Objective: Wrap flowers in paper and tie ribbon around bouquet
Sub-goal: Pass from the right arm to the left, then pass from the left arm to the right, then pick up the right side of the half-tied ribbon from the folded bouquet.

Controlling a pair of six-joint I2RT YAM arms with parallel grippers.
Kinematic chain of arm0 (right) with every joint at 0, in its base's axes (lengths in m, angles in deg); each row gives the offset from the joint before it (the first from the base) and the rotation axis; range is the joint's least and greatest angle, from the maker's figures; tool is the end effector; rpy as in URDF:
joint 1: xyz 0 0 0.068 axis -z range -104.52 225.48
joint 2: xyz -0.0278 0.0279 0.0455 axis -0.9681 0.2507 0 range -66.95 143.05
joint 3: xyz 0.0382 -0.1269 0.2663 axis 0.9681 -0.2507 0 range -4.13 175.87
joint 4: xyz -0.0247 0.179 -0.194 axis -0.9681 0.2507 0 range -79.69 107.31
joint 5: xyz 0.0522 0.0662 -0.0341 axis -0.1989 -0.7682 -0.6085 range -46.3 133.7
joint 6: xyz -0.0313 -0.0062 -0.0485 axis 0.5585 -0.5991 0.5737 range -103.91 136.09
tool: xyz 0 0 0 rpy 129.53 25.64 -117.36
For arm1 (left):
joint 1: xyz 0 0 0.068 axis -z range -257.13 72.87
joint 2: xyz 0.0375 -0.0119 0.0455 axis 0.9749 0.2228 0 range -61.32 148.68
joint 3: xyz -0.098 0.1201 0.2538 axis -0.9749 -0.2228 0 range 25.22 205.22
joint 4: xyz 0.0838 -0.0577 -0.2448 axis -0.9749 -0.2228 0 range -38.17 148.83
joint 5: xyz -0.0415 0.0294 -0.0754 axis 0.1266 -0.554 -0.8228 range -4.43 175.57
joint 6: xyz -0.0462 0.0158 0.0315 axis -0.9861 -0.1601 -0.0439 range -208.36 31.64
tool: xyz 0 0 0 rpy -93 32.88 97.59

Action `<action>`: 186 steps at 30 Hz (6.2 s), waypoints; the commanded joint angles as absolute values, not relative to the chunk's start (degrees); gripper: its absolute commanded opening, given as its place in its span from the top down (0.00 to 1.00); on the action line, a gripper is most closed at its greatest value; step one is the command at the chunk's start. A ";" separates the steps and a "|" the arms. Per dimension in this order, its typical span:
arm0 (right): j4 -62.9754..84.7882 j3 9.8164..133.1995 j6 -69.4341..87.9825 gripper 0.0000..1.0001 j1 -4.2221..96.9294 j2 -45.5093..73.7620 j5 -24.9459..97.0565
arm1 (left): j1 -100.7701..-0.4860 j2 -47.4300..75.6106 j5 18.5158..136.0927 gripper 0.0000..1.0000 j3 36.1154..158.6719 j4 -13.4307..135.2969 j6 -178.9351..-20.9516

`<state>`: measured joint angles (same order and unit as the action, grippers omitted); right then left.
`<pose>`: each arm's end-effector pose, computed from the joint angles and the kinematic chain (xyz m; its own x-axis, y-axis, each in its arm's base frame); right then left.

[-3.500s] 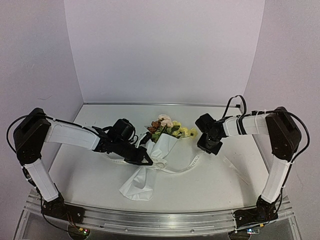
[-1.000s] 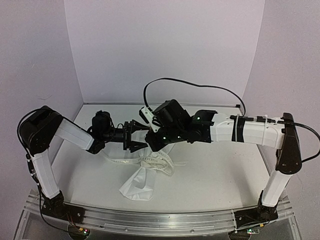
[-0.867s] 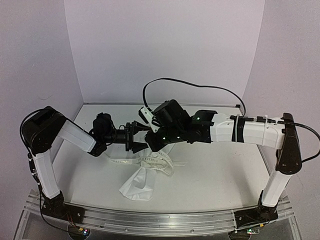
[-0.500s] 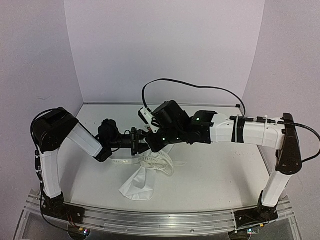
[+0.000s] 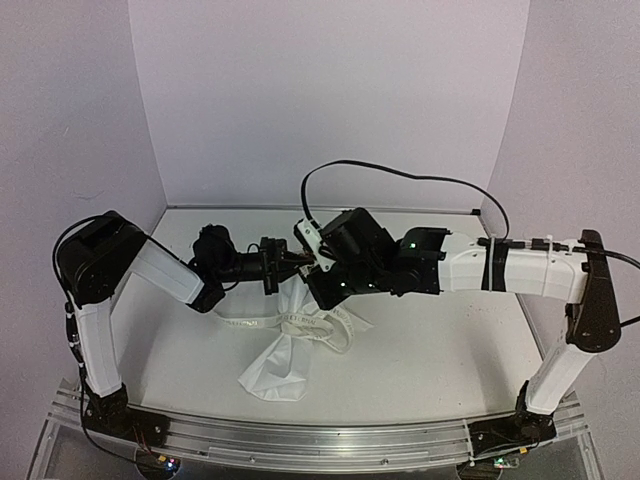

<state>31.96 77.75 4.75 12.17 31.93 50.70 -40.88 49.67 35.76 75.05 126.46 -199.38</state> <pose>0.1889 0.3644 0.3120 -0.4411 -0.4428 -0.7806 -0.7723 0.6303 0.0788 0.3010 -0.2600 0.2059 -0.9602 -0.0430 0.2760 -0.2715 -0.0879 -0.9584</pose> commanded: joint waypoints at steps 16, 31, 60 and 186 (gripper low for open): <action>29.61 78.58 -0.77 1.00 14.86 35.87 48.44 | -44.16 12.09 61.63 0.99 66.03 81.61 -142.33; 27.62 75.68 -6.70 0.53 17.89 37.60 46.90 | -35.96 15.31 83.90 1.00 72.91 63.26 -129.31; 25.61 79.88 -1.48 0.34 17.89 44.05 41.65 | -35.96 9.91 75.25 1.00 74.99 63.95 -116.95; 24.90 80.83 -13.00 1.00 25.01 45.85 29.00 | -30.73 24.14 68.36 0.40 69.89 53.47 -132.75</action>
